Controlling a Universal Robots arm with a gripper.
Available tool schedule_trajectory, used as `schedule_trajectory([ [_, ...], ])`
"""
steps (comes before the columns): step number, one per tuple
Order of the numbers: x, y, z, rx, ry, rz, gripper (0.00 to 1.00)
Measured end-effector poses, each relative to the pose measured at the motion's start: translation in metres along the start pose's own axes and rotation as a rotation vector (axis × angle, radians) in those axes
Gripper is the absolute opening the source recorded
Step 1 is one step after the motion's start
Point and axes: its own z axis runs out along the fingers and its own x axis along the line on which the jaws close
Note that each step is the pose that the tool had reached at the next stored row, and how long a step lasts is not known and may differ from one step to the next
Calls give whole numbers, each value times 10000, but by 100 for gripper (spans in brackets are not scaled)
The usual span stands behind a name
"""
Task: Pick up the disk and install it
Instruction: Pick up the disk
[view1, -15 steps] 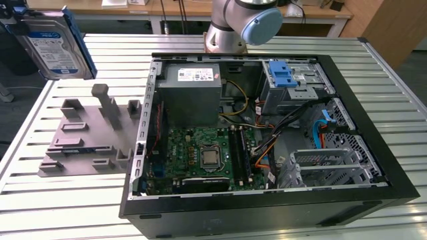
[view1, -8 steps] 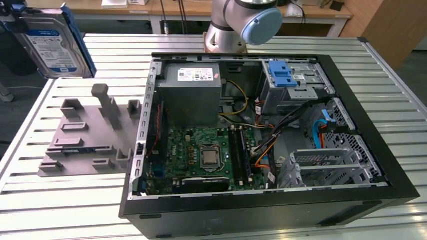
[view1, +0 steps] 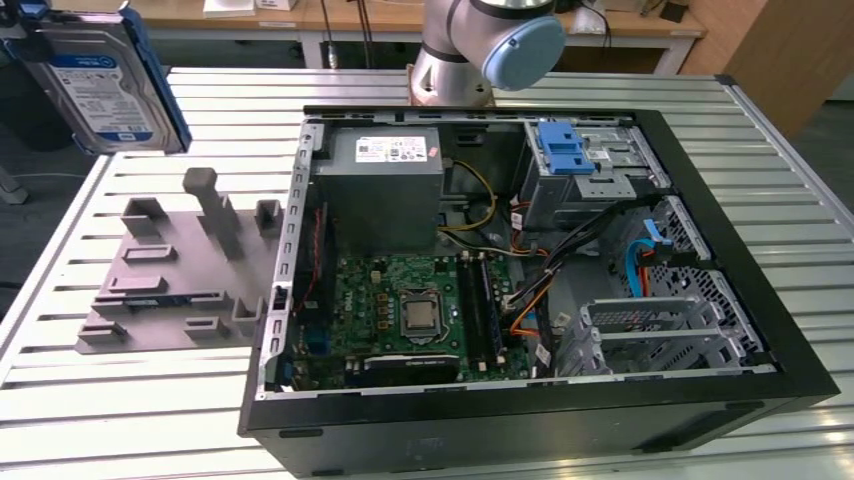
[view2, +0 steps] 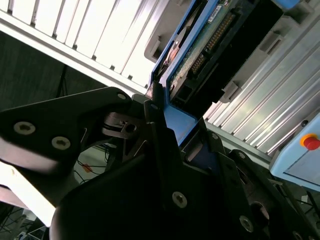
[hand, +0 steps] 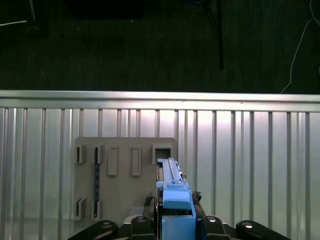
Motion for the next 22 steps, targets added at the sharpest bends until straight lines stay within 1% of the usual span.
schedule_trajectory([
  [22, -2, 2, -137, 2, 0, 0, 36],
])
